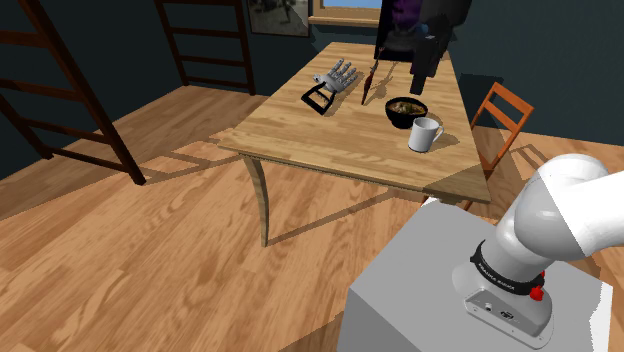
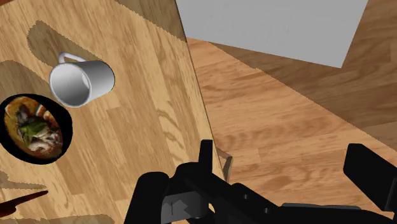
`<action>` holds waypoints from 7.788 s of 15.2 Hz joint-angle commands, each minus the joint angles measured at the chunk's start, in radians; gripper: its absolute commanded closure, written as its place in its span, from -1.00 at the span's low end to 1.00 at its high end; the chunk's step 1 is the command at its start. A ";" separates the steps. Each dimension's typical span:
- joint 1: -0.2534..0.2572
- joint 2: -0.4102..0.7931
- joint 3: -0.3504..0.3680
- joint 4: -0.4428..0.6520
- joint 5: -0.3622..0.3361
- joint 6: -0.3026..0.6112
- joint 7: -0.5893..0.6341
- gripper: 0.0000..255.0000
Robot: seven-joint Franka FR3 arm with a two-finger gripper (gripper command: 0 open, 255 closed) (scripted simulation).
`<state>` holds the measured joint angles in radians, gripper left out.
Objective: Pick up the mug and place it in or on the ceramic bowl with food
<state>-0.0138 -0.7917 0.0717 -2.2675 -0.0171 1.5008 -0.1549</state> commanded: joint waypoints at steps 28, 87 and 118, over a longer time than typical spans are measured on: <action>-0.212 0.495 -0.412 -0.183 -0.175 0.693 -0.235 -1.00; -0.219 0.456 -0.410 0.063 -0.161 0.411 -0.270 1.00; -0.261 1.032 -0.492 0.552 0.064 0.472 -0.472 1.00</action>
<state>-0.2754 0.2389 -0.4209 -1.7051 0.0459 1.9598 -0.6282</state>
